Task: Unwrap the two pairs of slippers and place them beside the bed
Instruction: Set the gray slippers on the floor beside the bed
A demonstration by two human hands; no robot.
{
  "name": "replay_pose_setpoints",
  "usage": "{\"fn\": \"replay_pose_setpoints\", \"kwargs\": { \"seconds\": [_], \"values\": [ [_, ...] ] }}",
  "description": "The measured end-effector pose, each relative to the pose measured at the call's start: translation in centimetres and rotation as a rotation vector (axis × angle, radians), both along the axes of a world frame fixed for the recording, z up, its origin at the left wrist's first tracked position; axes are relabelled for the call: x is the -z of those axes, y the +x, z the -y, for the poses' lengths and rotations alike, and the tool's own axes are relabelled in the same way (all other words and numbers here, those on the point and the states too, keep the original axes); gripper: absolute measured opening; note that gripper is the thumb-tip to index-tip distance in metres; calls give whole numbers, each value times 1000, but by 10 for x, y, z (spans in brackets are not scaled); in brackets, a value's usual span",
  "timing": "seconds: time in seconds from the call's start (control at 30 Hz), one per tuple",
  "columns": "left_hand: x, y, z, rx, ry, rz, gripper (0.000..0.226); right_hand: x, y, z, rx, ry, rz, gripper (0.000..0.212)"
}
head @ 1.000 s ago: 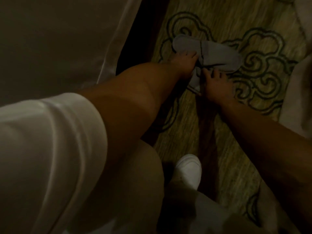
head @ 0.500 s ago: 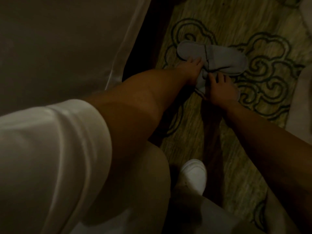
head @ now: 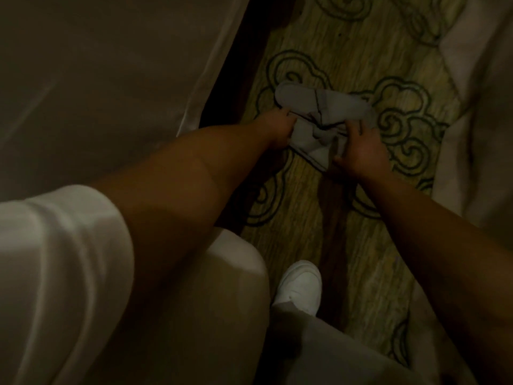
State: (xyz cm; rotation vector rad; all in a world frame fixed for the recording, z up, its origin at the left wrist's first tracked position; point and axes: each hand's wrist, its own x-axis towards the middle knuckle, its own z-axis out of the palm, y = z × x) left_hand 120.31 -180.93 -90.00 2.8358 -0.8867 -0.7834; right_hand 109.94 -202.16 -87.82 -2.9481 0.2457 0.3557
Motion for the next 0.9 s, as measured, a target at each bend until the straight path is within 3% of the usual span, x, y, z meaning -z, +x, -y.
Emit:
{"fn": "replay_pose_setpoints", "kwargs": {
  "seconds": [0.2,0.33,0.37,0.43,0.57,0.73,0.9],
  "values": [
    [-9,-8,-9,-97,-3,-78,58,-6,-6,-2,423,213,-415,79],
    [-5,-6,-4,-162,-41,-118,64,18,-22,-5,596,253,-425,125],
    [-2,-5,-3,-178,-64,-117,64,24,-23,-5,597,224,-409,128],
    [3,-6,-2,-205,-88,-87,68,34,-24,-3,604,212,-333,117],
    [11,-13,-5,-241,-48,-90,76,54,-33,9,482,141,-150,77],
    [9,-5,1,-270,10,-62,72,53,-39,21,353,154,-108,79],
    [13,-9,0,-231,66,-29,83,48,-33,22,311,80,-137,76]
  ]
}}
